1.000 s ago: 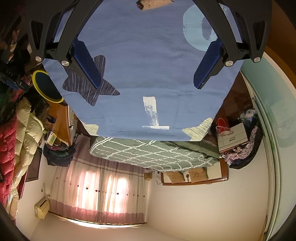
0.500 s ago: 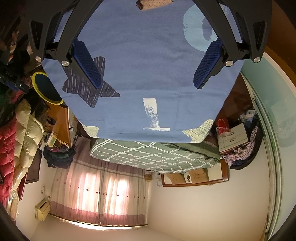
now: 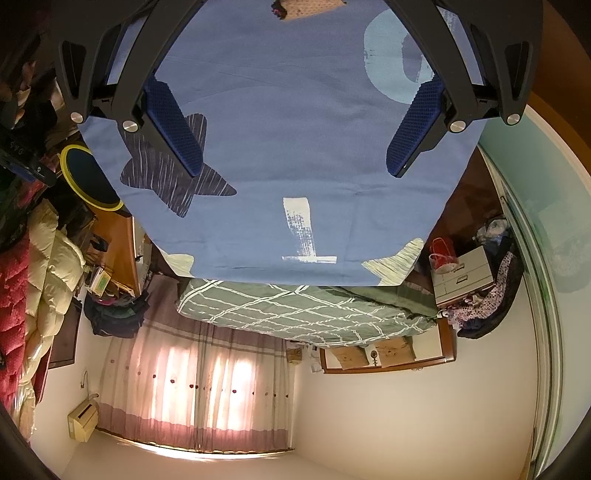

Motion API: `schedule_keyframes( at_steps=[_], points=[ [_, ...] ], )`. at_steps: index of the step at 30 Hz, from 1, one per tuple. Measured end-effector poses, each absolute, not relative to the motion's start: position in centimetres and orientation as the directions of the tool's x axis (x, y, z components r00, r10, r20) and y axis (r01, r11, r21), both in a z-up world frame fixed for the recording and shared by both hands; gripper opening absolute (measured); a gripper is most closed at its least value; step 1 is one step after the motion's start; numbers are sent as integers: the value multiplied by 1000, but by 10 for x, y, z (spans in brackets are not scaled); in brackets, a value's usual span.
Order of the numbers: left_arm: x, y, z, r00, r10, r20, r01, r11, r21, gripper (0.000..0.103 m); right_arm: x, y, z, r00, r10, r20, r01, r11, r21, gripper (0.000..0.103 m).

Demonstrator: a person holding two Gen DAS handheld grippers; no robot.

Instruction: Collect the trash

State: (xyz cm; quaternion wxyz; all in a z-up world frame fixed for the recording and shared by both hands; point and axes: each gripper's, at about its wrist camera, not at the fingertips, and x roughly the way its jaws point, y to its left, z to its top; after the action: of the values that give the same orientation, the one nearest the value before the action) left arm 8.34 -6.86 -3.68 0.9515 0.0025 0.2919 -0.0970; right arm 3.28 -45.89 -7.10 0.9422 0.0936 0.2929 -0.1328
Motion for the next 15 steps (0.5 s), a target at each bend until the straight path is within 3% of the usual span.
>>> schedule_keyframes(
  at_steps=[15],
  points=[
    [90,-70,-42,801,-173,-573,179,983,-47,98,34,-455,-75,791,-190,-581,301,949,99,81]
  ],
)
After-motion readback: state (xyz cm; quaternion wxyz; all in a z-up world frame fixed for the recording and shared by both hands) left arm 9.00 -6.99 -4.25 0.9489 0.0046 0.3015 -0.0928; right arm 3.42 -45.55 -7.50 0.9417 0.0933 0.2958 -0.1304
